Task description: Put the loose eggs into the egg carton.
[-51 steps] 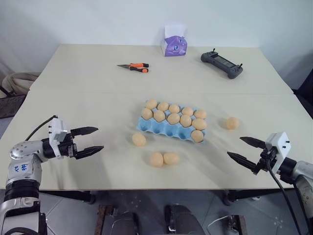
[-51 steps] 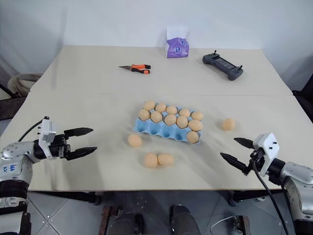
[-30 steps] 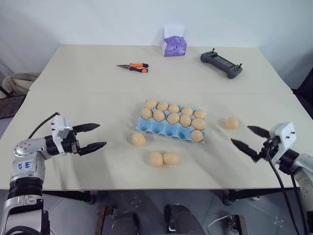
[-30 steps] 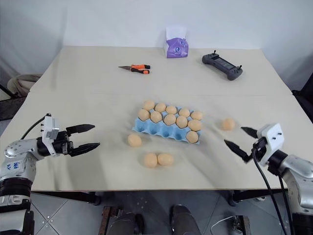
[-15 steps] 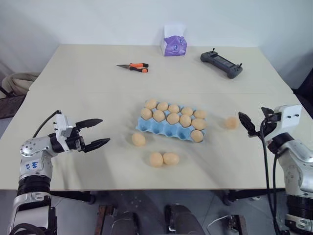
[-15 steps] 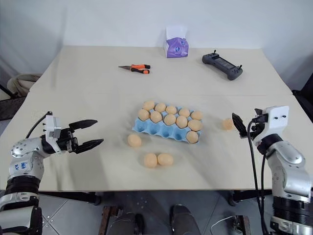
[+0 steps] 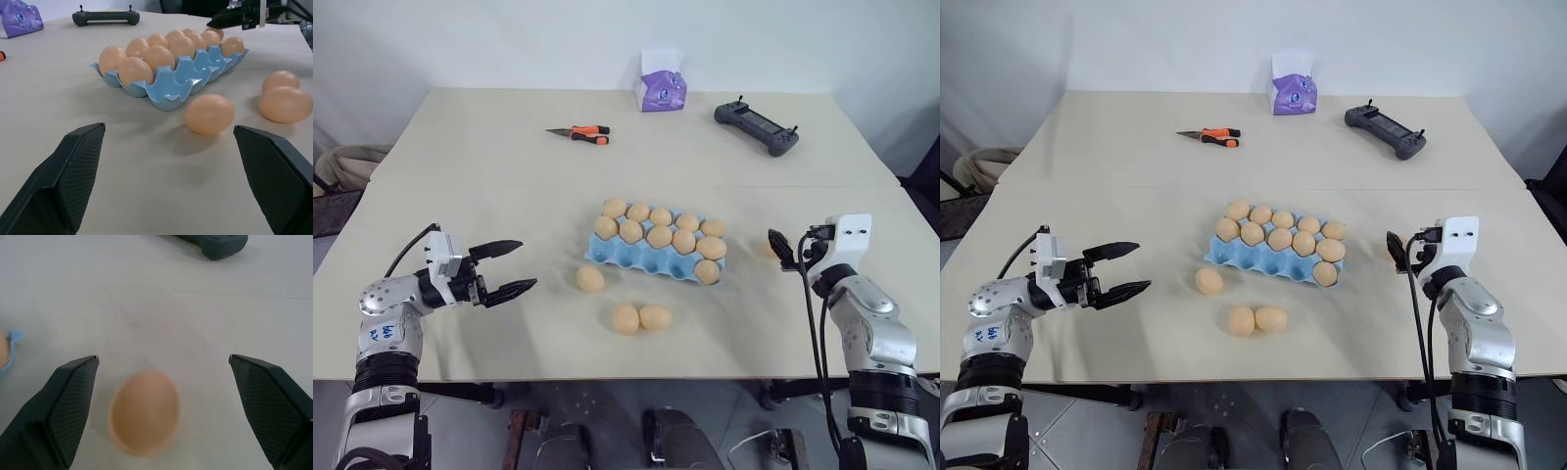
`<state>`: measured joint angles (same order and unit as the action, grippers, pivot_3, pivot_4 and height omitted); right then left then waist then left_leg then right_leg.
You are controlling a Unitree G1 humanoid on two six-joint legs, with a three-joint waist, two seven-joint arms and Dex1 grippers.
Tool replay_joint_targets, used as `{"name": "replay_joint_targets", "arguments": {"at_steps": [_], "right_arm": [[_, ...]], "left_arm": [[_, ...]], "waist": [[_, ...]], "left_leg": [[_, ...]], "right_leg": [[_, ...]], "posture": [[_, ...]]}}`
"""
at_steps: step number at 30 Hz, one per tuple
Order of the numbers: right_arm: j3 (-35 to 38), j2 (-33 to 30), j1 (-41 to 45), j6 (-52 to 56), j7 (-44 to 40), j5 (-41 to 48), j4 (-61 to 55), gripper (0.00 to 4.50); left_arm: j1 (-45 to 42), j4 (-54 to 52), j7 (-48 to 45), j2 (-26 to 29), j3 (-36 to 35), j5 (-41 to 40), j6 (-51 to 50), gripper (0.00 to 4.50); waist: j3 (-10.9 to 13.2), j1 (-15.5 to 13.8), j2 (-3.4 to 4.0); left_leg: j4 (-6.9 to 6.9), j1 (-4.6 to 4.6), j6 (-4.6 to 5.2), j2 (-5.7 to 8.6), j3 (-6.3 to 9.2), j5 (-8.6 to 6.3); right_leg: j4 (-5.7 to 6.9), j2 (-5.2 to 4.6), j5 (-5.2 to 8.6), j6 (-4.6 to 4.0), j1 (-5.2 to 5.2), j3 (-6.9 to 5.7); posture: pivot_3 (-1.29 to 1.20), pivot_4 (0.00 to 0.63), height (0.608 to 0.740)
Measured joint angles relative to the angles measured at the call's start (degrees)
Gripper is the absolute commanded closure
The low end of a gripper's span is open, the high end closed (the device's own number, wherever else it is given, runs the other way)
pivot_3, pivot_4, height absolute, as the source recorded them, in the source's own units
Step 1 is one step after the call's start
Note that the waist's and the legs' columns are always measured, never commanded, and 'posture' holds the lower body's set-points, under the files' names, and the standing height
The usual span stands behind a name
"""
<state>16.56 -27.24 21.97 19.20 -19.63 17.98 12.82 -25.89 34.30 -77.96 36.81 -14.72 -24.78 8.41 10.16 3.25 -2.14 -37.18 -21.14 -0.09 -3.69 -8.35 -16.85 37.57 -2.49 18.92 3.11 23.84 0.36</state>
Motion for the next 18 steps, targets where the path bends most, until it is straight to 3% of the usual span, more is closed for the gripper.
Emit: {"name": "replay_joint_targets", "arguments": {"at_steps": [11,14,18], "right_arm": [[-1.9,0.04,2.58,-1.92,-0.48,-3.65,7.84,0.0],[-2.64,0.04,2.69,-2.87,-0.7,-4.26,8.89,0.64],[-2.64,0.04,3.42,-3.1,-0.93,-4.68,9.52,1.99]], "left_arm": [[0.36,-0.35,1.01,-0.03,-0.03,-0.31,-0.2,0.02],[0.36,-0.36,1.17,-0.03,-0.03,-0.52,-0.2,0.0],[0.35,-0.37,1.61,-0.07,-0.02,-0.62,-0.2,0.0]], "waist": [[0.02,0.1,0.02],[0.02,0.12,0.02],[0.02,0.1,0.03]], "left_leg": [[0.0,-0.03,-0.01,0.0,-0.01,0.01],[0.01,-0.04,-0.02,0.0,-0.02,0.01],[0.01,-0.04,-0.02,-0.01,-0.01,0.01]], "right_leg": [[0.01,0.0,0.0,0.0,0.04,0.01],[0.01,0.0,0.0,0.0,0.05,0.02],[0.01,0.0,0.0,0.0,0.05,0.01]], "posture": [[0.0,0.15,0.74],[0.0,0.15,0.74],[0.0,0.15,0.74]]}}
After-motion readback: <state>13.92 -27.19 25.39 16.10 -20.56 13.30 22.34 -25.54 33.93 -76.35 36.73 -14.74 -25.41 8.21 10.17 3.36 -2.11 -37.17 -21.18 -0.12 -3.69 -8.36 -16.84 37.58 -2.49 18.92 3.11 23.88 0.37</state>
